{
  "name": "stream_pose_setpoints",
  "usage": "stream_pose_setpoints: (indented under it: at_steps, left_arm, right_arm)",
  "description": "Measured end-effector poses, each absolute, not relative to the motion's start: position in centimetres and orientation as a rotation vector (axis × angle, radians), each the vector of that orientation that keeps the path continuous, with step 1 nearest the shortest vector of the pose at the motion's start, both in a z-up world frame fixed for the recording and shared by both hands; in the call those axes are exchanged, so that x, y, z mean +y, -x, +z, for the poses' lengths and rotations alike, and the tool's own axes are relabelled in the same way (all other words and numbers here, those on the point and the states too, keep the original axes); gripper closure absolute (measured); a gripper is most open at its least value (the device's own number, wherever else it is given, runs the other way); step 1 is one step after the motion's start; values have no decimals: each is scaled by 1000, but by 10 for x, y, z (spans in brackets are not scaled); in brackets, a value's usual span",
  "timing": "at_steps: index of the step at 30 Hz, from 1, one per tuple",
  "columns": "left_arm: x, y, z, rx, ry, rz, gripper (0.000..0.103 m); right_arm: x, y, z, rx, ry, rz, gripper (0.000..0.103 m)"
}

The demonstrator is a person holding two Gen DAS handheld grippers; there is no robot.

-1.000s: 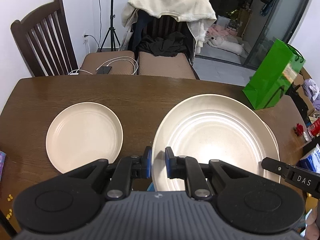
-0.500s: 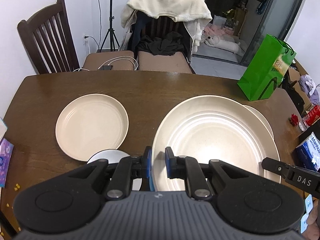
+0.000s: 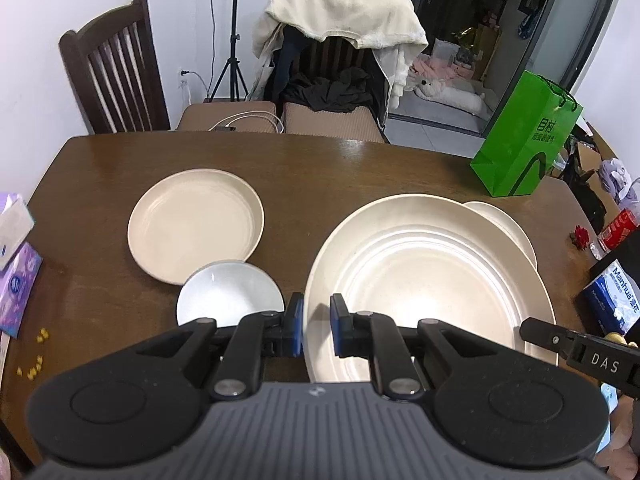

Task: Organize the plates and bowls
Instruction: 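Carry the held plate back with the left tool while the right tool carries its plate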

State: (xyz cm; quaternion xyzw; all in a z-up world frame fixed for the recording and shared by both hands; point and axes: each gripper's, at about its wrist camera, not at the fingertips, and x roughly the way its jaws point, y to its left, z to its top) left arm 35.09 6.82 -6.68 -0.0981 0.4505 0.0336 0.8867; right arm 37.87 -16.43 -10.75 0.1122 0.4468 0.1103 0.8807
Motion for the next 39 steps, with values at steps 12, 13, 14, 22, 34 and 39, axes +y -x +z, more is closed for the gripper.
stream_pose_setpoints:
  at_steps: [12, 13, 14, 22, 34, 39]
  left_arm:
    - [57, -304, -74, 944, 225, 94, 89]
    - [57, -301, -75, 944, 227, 95, 89]
    - [57, -297, -75, 943, 228, 97, 89]
    - [58, -275, -79, 942, 239, 108, 89]
    - [67, -247, -83, 944, 270, 138, 89]
    - [73, -236, -86, 945, 290, 150, 89]
  right_arm:
    - [-176, -341, -115, 952, -215, 253, 93]
    - [-177, -337, -116, 952, -212, 254, 93]
    - [-177, -335, -116, 954, -208, 255, 93]
    - [-180, -316, -116, 953, -196, 273, 93]
    - [-172, -299, -122, 966, -186, 311, 93]
    - [-167, -292, -124, 971, -176, 327, 93]
